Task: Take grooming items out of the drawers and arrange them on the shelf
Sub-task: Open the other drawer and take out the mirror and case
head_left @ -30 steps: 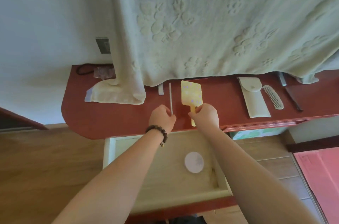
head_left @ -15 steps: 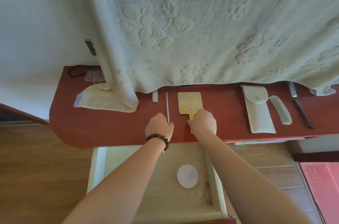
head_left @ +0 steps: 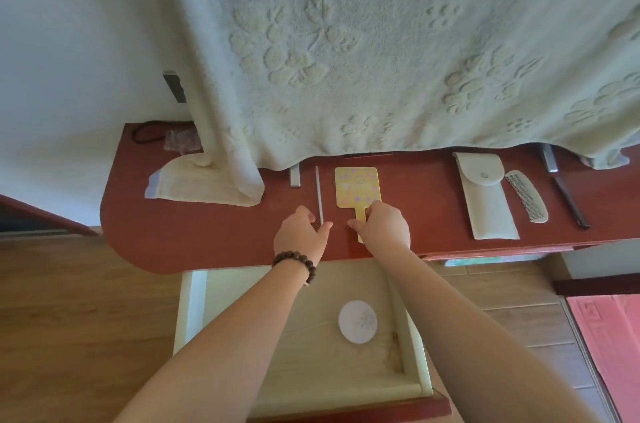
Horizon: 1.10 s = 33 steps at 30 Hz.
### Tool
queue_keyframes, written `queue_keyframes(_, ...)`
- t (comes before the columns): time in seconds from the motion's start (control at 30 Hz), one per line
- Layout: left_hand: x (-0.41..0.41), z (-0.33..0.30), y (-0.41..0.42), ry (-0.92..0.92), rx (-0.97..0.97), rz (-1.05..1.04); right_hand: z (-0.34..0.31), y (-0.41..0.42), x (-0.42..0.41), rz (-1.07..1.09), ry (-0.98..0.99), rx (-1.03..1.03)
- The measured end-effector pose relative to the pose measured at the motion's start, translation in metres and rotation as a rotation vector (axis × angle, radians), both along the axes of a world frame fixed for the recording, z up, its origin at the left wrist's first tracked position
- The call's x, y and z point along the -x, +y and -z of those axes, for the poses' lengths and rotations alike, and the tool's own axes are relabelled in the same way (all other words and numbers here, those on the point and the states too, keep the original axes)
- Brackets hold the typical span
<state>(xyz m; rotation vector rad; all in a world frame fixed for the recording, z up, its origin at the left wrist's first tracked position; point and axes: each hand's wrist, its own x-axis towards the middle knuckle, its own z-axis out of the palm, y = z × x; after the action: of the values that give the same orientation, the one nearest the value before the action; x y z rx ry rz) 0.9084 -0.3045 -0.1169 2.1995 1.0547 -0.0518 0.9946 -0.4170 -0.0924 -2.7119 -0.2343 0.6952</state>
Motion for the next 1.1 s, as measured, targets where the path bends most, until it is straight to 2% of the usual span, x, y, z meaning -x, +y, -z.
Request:
queue_keyframes(0.13,0.03,0.006,0.008,-0.126,-0.263,0.099,-0.009,-0.019,0.027,-0.145,-0.191,-0.15)
queue_keyframes(0.2,0.044,0.013,0.013,-0.069,-0.374,0.169,-0.005,-0.034,0.053,-0.199,-0.246,-0.244)
queue_keyframes(0.3,0.056,0.023,0.021,0.105,-0.375,0.253,0.018,-0.057,0.095,-0.293,-0.165,-0.169)
queue_keyframes(0.5,0.057,0.035,0.028,0.24,-0.361,0.303,0.073,-0.077,0.129,-0.356,0.143,0.127)
queue_keyframes(0.73,0.057,0.038,0.029,0.273,-0.397,0.331,0.1,-0.077,0.135,-0.354,0.134,0.13)
queue_keyframes(0.83,0.057,0.039,0.029,0.281,-0.404,0.335,0.092,-0.081,0.134,-0.343,0.068,0.024)
queue_keyframes(0.9,0.058,0.038,0.029,0.281,-0.406,0.334,0.075,-0.083,0.132,-0.316,-0.032,-0.126)
queue_keyframes(1.0,0.059,0.039,0.027,0.29,-0.439,0.336,0.038,-0.083,0.113,-0.166,-0.253,-0.387)
queue_keyframes(1.1,0.059,0.041,0.025,0.283,-0.457,0.321,0.018,-0.083,0.063,0.003,-0.442,-0.463)
